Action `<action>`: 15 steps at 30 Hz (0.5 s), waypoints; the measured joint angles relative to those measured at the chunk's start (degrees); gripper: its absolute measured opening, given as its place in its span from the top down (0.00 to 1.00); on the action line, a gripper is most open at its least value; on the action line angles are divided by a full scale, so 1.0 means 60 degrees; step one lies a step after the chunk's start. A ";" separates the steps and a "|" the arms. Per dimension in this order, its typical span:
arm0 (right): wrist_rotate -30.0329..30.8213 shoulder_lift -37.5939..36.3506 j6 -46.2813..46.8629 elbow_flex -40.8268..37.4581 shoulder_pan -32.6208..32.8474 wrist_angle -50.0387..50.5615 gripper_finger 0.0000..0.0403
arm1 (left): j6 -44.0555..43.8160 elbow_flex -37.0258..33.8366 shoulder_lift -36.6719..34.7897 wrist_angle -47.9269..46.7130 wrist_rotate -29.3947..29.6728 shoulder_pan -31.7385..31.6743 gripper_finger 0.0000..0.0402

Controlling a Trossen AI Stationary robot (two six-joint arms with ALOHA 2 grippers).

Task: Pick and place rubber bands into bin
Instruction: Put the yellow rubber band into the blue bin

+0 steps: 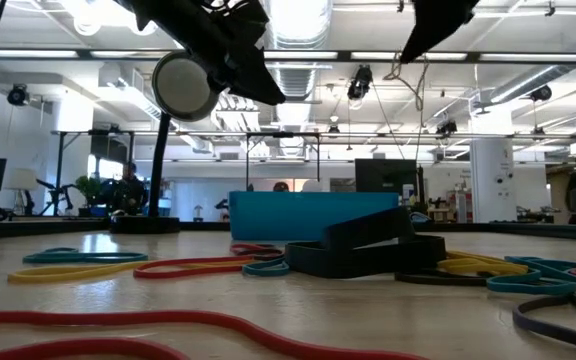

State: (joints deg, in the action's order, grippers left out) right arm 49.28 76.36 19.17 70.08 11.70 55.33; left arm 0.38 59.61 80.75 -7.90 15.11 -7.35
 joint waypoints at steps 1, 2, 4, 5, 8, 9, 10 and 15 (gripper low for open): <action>-0.0138 0.0004 -0.0266 -0.0052 -0.0249 -0.0286 0.98 | 0.0000 0.0000 0.0000 -0.0003 0.0000 0.0000 0.75; -0.0307 0.0004 -0.0577 -0.0121 -0.0495 -0.0675 0.98 | 0.0003 0.0000 0.0000 -0.0002 0.0000 0.0004 0.75; -0.0800 0.0004 -0.1256 -0.0291 -0.1016 -0.1553 0.98 | 0.0018 0.0000 0.0000 -0.0004 0.0000 0.0004 0.75; -0.1131 0.0004 -0.1590 -0.0404 -0.1271 -0.2066 0.98 | 0.0039 0.0000 0.0000 -0.0004 -0.0001 0.0004 0.75; -0.2181 0.0007 -0.2372 -0.0823 -0.2100 -0.3509 0.98 | 0.0062 0.0000 0.0000 -0.0005 -0.0001 0.0004 0.75; -0.2508 0.0007 -0.2521 -0.0990 -0.2380 -0.3933 0.98 | 0.0062 0.0000 0.0000 -0.0008 0.0000 0.0004 0.75; -0.2815 0.0007 -0.2596 -0.1159 -0.2677 -0.4312 0.98 | 0.0062 0.0000 0.0000 -0.0011 -0.0003 0.0004 0.75; -0.4547 0.0028 -0.2634 -0.1956 -0.4137 -0.5690 0.98 | 0.0058 0.0000 0.0000 -0.0018 0.0000 0.0004 0.75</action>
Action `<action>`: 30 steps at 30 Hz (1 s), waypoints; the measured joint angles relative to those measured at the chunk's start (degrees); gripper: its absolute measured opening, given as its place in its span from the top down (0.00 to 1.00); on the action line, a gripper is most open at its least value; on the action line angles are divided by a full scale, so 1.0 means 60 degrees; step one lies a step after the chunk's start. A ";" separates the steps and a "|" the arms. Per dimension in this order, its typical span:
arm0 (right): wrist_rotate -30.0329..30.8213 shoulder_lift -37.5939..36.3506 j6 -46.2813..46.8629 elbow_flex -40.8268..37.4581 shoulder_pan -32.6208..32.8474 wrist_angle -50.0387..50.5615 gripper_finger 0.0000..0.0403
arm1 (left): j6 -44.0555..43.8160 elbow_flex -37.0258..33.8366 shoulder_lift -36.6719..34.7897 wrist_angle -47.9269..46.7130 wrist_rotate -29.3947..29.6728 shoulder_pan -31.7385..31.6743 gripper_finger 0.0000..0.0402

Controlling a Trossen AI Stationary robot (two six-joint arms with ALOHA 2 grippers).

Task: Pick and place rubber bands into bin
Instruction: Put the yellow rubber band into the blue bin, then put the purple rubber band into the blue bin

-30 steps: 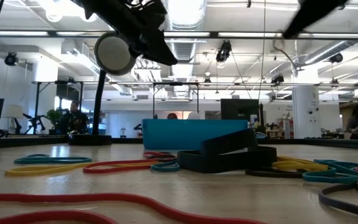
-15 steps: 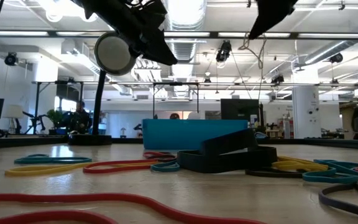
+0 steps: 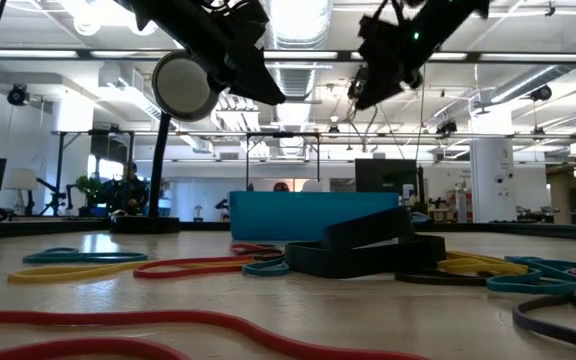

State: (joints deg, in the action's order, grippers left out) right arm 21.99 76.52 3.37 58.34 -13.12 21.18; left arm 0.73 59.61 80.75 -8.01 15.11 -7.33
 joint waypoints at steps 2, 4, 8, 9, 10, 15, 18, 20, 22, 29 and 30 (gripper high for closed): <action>-0.0738 0.0041 0.0088 -0.0284 -0.0502 -0.0483 0.98 | -0.0002 0.0000 0.0000 0.0002 0.0000 0.0000 0.75; -0.1359 0.0142 0.0159 -0.0507 -0.0933 -0.0808 0.98 | -0.0004 0.0000 0.0000 0.0000 0.0000 0.0000 0.75; -0.2602 0.0429 0.0180 -0.0842 -0.1570 -0.1488 0.98 | -0.0004 0.0000 0.0000 0.0000 0.0002 0.0000 0.75; -0.2894 0.0542 0.0199 -0.0855 -0.1665 -0.1646 0.98 | -0.0004 0.0000 0.0000 0.0000 0.0001 0.0000 0.75; -0.3140 0.0658 0.0203 -0.0856 -0.1760 -0.1717 0.98 | -0.0004 0.0000 0.0000 0.0000 0.0001 0.0000 0.75; -0.3785 0.1326 0.0482 -0.0866 -0.1968 -0.1989 0.98 | -0.0006 0.0000 0.0000 0.0000 0.0004 0.0000 0.75; -0.4423 0.1747 0.0387 -0.0783 -0.1982 -0.2071 0.97 | -0.0011 0.0000 0.0000 0.0004 0.0004 0.0000 0.75; -0.4934 0.1994 0.0392 -0.0674 -0.1986 -0.2190 0.93 | -0.0015 0.0000 0.0000 0.0000 0.0004 0.0000 0.75; -0.5033 0.2235 0.0475 -0.0551 -0.1982 -0.2174 0.89 | -0.0015 0.0000 0.0000 0.0004 0.0004 0.0000 0.75; -0.5549 0.2477 0.0361 -0.0247 -0.1993 -0.1871 0.70 | -0.0055 0.0000 0.0000 -0.0123 -0.0022 -0.0001 0.75; -0.5886 0.2423 0.0211 -0.0241 -0.1993 -0.1718 0.68 | -0.0061 0.0000 0.0000 -0.0241 -0.0183 -0.0008 0.75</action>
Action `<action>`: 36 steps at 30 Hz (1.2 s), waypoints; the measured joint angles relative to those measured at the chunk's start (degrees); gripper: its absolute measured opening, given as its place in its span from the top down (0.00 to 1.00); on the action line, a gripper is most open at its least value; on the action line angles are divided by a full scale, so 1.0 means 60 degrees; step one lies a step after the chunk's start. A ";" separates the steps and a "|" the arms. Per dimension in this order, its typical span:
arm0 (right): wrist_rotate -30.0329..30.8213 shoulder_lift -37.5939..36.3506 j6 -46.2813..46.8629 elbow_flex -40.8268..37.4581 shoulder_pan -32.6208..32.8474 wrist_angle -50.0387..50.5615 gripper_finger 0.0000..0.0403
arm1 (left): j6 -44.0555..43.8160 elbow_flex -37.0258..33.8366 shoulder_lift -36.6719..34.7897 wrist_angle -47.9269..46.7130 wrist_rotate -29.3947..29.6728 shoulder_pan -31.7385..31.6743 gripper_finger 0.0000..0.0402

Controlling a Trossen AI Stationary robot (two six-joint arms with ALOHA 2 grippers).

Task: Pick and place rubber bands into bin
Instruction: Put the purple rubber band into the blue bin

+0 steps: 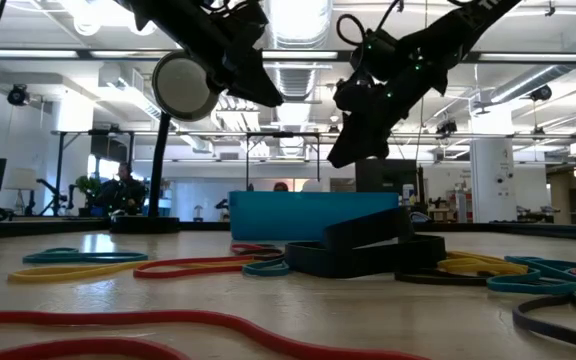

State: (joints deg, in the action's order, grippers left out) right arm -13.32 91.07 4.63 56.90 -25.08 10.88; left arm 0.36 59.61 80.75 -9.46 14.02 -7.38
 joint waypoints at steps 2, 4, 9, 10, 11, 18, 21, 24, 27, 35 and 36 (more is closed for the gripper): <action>-0.0783 -0.0200 -0.0310 -0.0002 0.0026 0.0377 0.65 | 0.0003 -0.0003 0.0000 -0.0307 -0.0626 0.0000 0.75; -0.1395 -0.0415 -0.0567 0.0005 0.0121 0.0868 0.63 | 0.0019 -0.0038 0.0000 -0.0666 -0.1506 0.0000 0.75; -0.2036 -0.0998 -0.1178 -0.0008 0.0590 0.2425 0.63 | 0.0071 -0.0451 0.0000 -0.1045 -0.4012 0.0009 0.75; -0.2061 -0.1117 -0.1234 -0.0017 0.0712 0.2675 0.64 | 0.0080 -0.0549 0.0000 -0.1040 -0.4336 0.0012 0.75; -0.2068 -0.1229 -0.1279 -0.0036 0.0853 0.2870 0.64 | 0.0145 -0.0655 0.0000 -0.0977 -0.4616 0.0022 0.75; -0.2060 -0.2054 -0.1223 -0.0437 0.1730 0.3380 0.68 | 0.2013 -0.1434 0.0220 -0.0541 -0.4932 0.0376 0.75; -0.2037 -0.2342 -0.0878 -0.0671 0.2007 0.3384 0.70 | 0.2467 -0.1689 0.0378 -0.0289 -0.4981 0.0487 0.75; -0.2039 -0.2621 -0.0430 -0.0966 0.2242 0.3407 0.71 | 0.2747 -0.1693 0.0757 0.0357 -0.5015 0.0656 0.75; -0.2035 -0.2966 0.0092 -0.1387 0.2449 0.3406 0.73 | 0.2837 -0.1580 0.1358 0.0791 -0.5039 0.0836 0.75; -0.2008 -0.4004 0.1643 -0.2447 0.3171 0.3433 0.76 | 0.3798 -0.1090 0.2773 0.0785 -0.5036 0.1128 0.75; -0.2001 -0.4139 0.1852 -0.2528 0.3292 0.3385 0.76 | 0.3928 -0.1051 0.2869 0.0734 -0.5038 0.1144 0.75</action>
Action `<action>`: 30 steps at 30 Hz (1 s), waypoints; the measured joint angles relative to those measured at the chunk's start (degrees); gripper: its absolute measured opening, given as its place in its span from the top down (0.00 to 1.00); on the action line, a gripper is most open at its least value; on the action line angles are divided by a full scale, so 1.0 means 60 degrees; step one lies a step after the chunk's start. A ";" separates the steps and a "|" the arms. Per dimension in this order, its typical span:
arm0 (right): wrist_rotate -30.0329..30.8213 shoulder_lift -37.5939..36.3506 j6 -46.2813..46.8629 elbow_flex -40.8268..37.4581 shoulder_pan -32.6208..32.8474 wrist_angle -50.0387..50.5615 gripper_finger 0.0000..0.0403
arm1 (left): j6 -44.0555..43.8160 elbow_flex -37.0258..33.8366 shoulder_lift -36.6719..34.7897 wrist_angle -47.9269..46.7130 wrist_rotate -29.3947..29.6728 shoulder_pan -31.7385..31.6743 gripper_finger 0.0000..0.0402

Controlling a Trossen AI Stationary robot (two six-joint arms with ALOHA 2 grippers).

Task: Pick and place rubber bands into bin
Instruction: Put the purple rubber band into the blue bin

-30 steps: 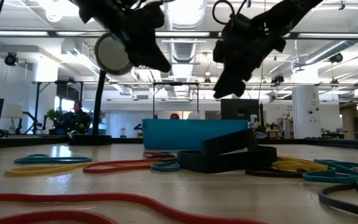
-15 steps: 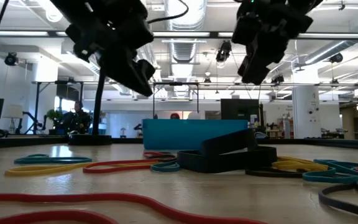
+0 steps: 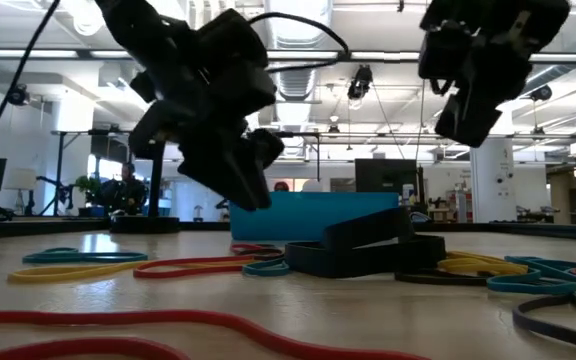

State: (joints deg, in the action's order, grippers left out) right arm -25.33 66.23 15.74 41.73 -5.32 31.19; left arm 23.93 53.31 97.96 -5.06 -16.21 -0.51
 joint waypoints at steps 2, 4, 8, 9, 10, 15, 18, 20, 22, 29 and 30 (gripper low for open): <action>0.0128 -0.0332 0.0380 -0.0200 0.0200 -0.0054 0.76 | 0.0249 0.0148 0.0270 -0.0139 -0.0012 0.0022 0.75; 0.0307 -0.0645 0.0777 -0.0369 0.0436 0.0012 0.75 | 0.0665 0.0279 0.0448 -0.0268 0.0019 0.0067 0.75; 0.0824 -0.1294 0.1503 -0.0644 0.0884 -0.0035 0.75 | 0.1423 0.0538 0.0730 -0.0363 0.0060 0.0164 0.75; 0.0985 -0.1455 0.1688 -0.0690 0.0986 -0.0150 0.75 | 0.1570 0.0624 0.0782 -0.0599 0.0107 0.0168 0.75; 0.1148 -0.1621 0.1814 -0.0771 0.1067 -0.0095 0.75 | 0.1646 0.0754 0.0863 -0.0751 0.0176 0.0168 0.75; 0.1928 -0.2168 0.2382 -0.0937 0.1528 0.0027 0.76 | 0.2354 0.1486 0.1306 -0.2048 0.0317 0.0149 0.75; 0.2431 -0.2275 0.2613 -0.0927 0.1719 -0.0026 0.75 | 0.2433 0.1845 0.1591 -0.2588 0.0307 0.0166 0.75; 0.2542 -0.2302 0.2729 -0.0938 0.1822 -0.0113 0.75 | 0.2438 0.2073 0.1734 -0.2815 0.0392 0.0171 0.75; 0.2661 -0.2294 0.2849 -0.0909 0.1875 -0.0268 0.75 | 0.2432 0.2409 0.1991 -0.3171 0.0453 0.0171 0.75; 0.2751 -0.2132 0.3058 -0.0939 0.2175 -0.0364 0.77 | 0.2252 0.3356 0.2610 -0.4309 0.0937 0.0235 0.77; 0.2759 -0.2126 0.3069 -0.0952 0.2211 -0.0327 0.78 | 0.2250 0.3396 0.2614 -0.4346 0.1020 0.0248 0.79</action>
State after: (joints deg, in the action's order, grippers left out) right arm -8.78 53.47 34.16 36.01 7.94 29.23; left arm 37.43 73.69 113.65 -31.13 -10.09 0.97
